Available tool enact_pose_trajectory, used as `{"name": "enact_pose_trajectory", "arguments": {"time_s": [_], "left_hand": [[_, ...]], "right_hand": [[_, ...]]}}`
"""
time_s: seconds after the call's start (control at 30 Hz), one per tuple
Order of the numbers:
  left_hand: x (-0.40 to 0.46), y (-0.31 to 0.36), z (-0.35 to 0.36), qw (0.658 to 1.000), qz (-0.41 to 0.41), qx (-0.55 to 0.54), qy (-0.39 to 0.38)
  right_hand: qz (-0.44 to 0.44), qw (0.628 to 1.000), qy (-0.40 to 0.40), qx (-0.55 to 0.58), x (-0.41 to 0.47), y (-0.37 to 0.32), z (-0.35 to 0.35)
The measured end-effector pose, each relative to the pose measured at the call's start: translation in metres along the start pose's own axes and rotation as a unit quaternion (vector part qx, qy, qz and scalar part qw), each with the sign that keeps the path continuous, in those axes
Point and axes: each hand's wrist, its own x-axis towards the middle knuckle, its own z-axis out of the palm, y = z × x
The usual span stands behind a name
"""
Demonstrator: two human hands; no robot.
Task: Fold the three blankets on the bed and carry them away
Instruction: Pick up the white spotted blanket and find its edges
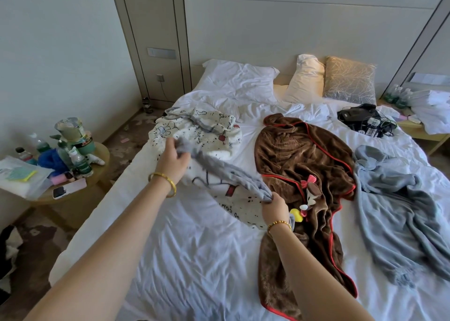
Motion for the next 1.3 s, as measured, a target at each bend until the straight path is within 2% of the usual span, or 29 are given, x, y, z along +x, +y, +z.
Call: {"name": "enact_pose_trajectory", "arguments": {"time_s": [0.07, 0.13, 0.27, 0.4, 0.47, 0.53, 0.57, 0.63, 0.8, 0.93, 1.03, 1.13, 1.23, 1.3], "left_hand": [[-0.009, -0.025, 0.007, 0.993, -0.017, 0.064, -0.094], [-0.020, -0.042, 0.016, 0.979, 0.002, 0.128, -0.159], [-0.035, -0.054, 0.034, 0.965, -0.003, 0.158, -0.210], [-0.044, -0.043, 0.041, 0.946, -0.027, 0.120, -0.301], [-0.044, -0.034, 0.044, 0.929, 0.005, 0.171, -0.327], [-0.046, -0.026, 0.050, 0.894, 0.049, 0.273, -0.351], [-0.047, -0.022, 0.054, 0.879, 0.059, 0.317, -0.351], [-0.049, -0.015, 0.062, 0.879, 0.061, 0.341, -0.327], [-0.038, -0.011, 0.052, 0.957, 0.030, 0.227, -0.178], [-0.027, -0.012, 0.040, 0.985, -0.004, 0.148, -0.088], [-0.016, -0.017, 0.027, 0.993, -0.032, 0.103, -0.042], [-0.008, -0.026, 0.017, 0.994, -0.062, 0.086, -0.024], [-0.007, -0.037, 0.015, 0.993, -0.091, 0.080, -0.017], [-0.007, -0.046, 0.017, 0.991, -0.100, 0.085, -0.038]], "right_hand": [[-0.033, 0.999, -0.008, 0.020, -0.001, -0.006, 0.001], [-0.091, 0.996, -0.026, 0.007, -0.001, -0.017, 0.002], [-0.209, 0.973, -0.088, -0.041, -0.004, -0.040, 0.004], [-0.257, 0.956, -0.121, -0.072, -0.007, -0.057, 0.006], [-0.259, 0.953, -0.140, -0.072, -0.005, -0.063, 0.003], [-0.258, 0.951, -0.153, -0.076, 0.000, -0.067, 0.001], [-0.258, 0.949, -0.162, -0.084, 0.002, -0.069, 0.001], [-0.261, 0.944, -0.175, -0.103, 0.004, -0.071, 0.001], [-0.203, 0.959, -0.143, -0.135, 0.011, -0.058, 0.005], [-0.125, 0.965, -0.111, -0.202, 0.014, -0.033, 0.009], [-0.083, 0.970, -0.094, -0.208, 0.015, -0.016, 0.009], [-0.088, 0.981, -0.080, -0.151, 0.015, -0.009, 0.009], [-0.076, 0.994, -0.075, -0.023, 0.013, -0.011, 0.008], [-0.054, 0.996, -0.057, 0.044, 0.015, -0.008, 0.010]]}}
